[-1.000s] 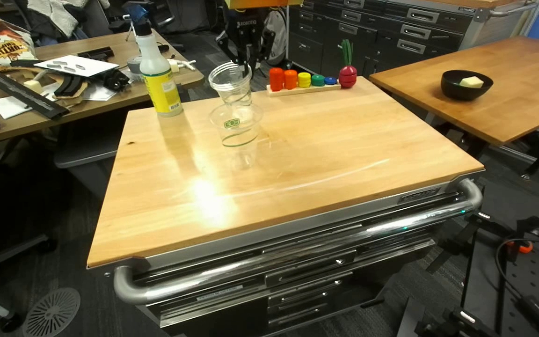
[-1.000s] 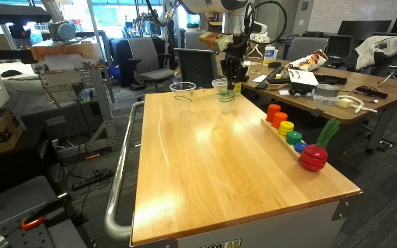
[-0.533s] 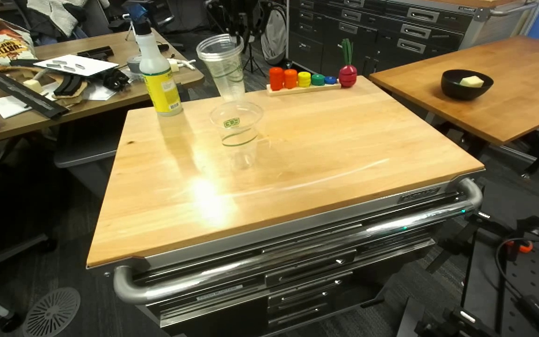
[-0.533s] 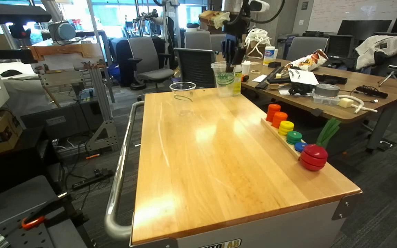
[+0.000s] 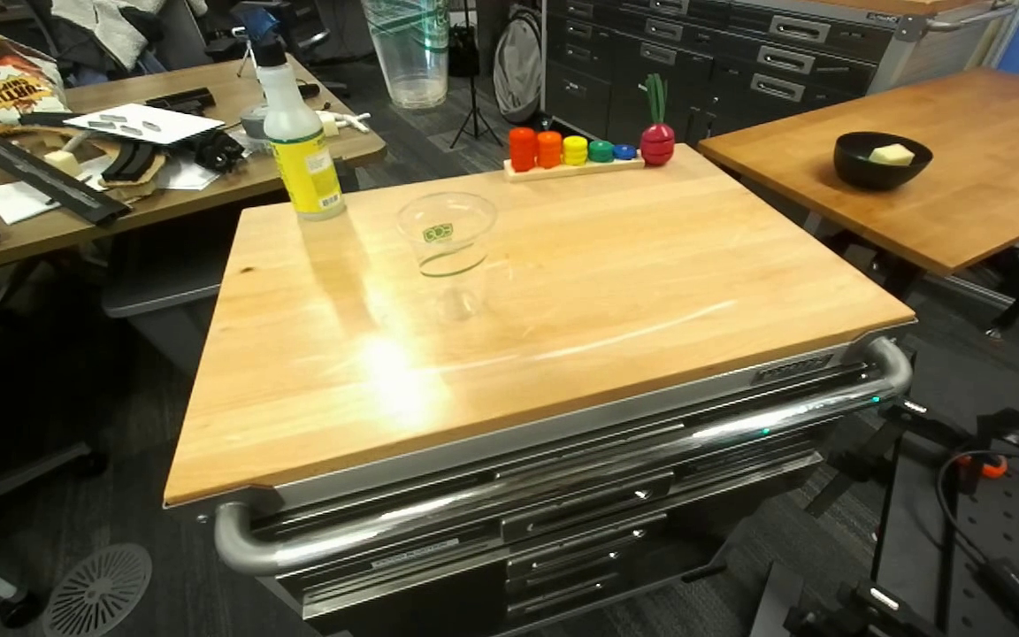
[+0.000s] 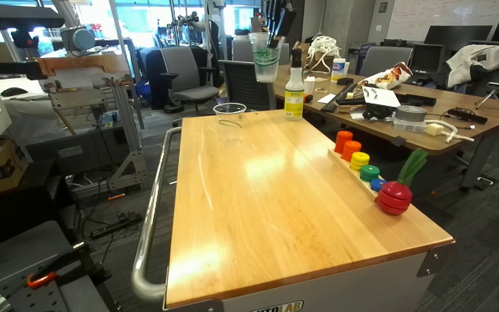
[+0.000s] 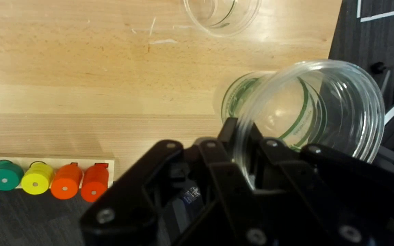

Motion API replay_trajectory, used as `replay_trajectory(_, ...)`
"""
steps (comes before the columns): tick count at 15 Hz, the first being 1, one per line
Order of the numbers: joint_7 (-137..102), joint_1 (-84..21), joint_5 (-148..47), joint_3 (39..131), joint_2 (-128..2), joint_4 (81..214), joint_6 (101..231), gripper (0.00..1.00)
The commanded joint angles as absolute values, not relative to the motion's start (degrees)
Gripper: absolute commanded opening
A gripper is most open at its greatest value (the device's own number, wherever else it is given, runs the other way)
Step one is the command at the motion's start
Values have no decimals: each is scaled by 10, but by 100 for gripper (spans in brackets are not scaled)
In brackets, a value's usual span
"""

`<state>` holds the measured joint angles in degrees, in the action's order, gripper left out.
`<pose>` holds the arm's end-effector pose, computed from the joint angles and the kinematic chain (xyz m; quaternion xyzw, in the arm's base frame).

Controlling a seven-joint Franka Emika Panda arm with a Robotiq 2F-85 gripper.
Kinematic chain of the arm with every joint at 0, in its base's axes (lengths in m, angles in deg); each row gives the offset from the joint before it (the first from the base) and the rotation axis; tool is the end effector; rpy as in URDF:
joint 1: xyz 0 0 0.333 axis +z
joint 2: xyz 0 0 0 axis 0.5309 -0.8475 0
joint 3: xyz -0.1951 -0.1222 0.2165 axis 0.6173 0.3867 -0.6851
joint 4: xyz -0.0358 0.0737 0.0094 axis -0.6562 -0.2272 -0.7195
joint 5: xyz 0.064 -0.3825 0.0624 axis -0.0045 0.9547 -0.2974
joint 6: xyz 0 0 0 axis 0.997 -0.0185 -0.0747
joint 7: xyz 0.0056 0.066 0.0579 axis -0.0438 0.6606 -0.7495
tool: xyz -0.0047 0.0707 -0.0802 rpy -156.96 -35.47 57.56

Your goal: Stack all four cups together

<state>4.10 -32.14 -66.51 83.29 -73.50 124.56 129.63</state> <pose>0.6991 -0.0011 0.5183 -0.9602 0.2583 0.0032 0.1062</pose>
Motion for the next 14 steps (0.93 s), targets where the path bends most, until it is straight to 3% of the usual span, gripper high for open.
replay_trajectory(1,10,-329,-710,821,-666,1346,1326,2)
replay_trajectory(14,-62,-313,-721,808,-605,1531,1354,2)
